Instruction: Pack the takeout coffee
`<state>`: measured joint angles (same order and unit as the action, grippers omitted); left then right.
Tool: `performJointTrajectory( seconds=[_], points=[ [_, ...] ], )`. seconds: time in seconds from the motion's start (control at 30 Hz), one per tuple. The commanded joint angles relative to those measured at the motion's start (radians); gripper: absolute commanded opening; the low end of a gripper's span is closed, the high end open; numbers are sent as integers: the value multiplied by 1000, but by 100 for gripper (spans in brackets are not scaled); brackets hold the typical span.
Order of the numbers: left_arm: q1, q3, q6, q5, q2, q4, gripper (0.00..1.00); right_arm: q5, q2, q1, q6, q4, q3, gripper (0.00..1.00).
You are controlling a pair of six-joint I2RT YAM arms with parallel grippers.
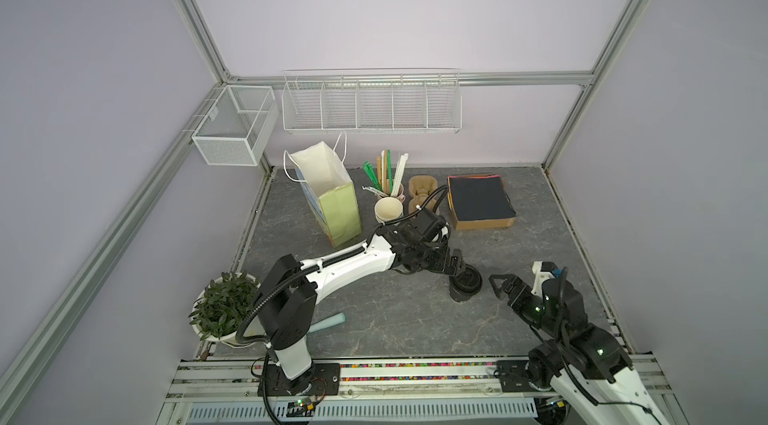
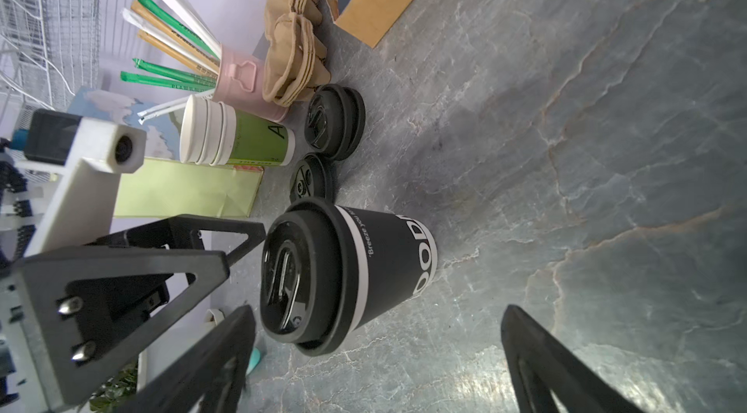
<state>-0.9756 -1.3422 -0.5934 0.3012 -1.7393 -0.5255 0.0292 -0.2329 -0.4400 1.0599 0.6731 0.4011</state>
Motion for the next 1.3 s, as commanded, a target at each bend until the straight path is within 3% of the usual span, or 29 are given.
performJointTrajectory(
  seconds=[0.0, 0.57, 1.0, 1.27],
  points=[
    [-9, 11, 12, -37, -20, -40, 100, -22, 68, -3, 152, -44, -69, 100],
    [-31, 20, 14, -86, -67, -62, 99, 44, 65, -149, 218, -150, -185, 90],
    [-35, 46, 12, -77, -87, -39, 98, 68, 86, -161, 262, -157, -240, 88],
    [-35, 67, 11, -72, -86, -21, 98, 116, 67, -161, 317, -48, -253, 85]
  ],
)
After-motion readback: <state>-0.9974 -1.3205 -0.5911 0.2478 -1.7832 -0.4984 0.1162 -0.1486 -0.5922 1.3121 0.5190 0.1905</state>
